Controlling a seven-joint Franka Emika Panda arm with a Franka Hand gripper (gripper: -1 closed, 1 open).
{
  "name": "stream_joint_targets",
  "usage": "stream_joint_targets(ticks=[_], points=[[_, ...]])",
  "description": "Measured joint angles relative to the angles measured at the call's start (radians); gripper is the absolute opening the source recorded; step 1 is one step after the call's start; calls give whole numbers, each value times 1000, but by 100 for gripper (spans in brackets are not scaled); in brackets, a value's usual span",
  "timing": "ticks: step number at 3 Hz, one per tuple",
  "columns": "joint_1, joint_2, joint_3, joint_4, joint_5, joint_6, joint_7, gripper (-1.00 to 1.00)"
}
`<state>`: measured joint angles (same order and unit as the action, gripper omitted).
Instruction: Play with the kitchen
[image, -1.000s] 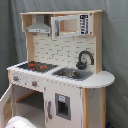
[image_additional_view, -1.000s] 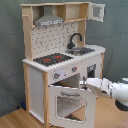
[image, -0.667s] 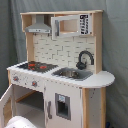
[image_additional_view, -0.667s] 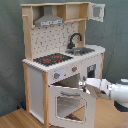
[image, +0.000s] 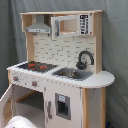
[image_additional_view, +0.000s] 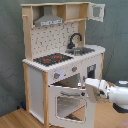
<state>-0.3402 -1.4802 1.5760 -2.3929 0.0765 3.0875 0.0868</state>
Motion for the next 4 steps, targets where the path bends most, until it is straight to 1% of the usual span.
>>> stream_joint_targets(ticks=[1, 2, 4], points=[[-2, 0, 13, 4, 0, 2, 102, 100], [-2, 0, 31, 7, 0, -1, 224, 100], [0, 0, 86, 7, 0, -33, 446, 100]])
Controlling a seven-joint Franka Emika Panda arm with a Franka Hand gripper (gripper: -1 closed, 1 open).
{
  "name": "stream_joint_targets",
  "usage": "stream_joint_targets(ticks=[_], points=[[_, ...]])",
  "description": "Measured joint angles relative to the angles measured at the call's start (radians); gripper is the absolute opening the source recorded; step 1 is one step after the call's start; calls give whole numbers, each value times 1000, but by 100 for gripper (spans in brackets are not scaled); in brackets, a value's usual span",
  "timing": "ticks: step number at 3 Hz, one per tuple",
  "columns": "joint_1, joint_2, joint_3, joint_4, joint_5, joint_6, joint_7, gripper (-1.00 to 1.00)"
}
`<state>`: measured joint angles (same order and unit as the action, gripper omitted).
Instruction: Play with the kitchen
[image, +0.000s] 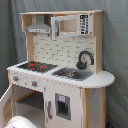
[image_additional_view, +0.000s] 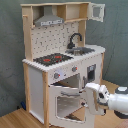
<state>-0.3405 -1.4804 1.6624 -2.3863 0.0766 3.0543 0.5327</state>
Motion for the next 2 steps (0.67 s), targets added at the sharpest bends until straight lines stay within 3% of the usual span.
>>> stream_joint_targets(ticks=[2], points=[[10, 1, 53, -5, 0, -127, 156, 100]])
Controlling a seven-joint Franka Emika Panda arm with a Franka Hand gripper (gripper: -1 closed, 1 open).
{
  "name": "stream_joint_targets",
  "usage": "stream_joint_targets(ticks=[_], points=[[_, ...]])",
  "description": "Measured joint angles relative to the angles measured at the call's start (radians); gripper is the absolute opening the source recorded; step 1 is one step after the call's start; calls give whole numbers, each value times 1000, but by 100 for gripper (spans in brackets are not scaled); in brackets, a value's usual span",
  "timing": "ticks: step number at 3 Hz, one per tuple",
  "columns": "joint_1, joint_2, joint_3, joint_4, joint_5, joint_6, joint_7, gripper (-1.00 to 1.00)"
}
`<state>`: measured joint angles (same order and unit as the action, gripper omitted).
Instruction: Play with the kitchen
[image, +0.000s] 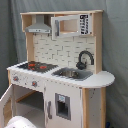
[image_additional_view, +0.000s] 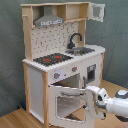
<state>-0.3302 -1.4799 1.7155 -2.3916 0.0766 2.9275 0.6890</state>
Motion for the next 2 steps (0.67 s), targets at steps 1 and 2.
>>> stream_joint_targets(ticks=[1, 2], points=[[7, 7, 32, -2, 0, -96, 33, 100], [7, 9, 38, -65, 0, -179, 40, 100]])
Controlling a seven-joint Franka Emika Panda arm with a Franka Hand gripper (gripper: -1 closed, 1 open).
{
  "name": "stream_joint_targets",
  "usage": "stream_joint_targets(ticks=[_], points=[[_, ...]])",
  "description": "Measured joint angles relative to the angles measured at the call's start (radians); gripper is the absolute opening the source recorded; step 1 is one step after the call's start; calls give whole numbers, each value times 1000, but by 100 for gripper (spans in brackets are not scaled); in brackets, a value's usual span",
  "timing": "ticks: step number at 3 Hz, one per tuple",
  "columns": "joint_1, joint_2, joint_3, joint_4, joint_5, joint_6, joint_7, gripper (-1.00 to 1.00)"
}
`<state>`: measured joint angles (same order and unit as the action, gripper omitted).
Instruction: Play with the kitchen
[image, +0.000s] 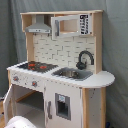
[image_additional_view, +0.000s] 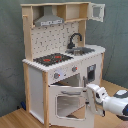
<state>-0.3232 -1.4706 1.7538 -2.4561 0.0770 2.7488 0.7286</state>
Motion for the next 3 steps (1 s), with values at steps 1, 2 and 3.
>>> stream_joint_targets(ticks=[1, 2, 3], points=[[8, 0, 9, -104, -1, 0, -4, 100], [1, -1, 25, -180, -1, 0, -71, 100], [-43, -5, 11, -193, -2, 4, -167, 100]])
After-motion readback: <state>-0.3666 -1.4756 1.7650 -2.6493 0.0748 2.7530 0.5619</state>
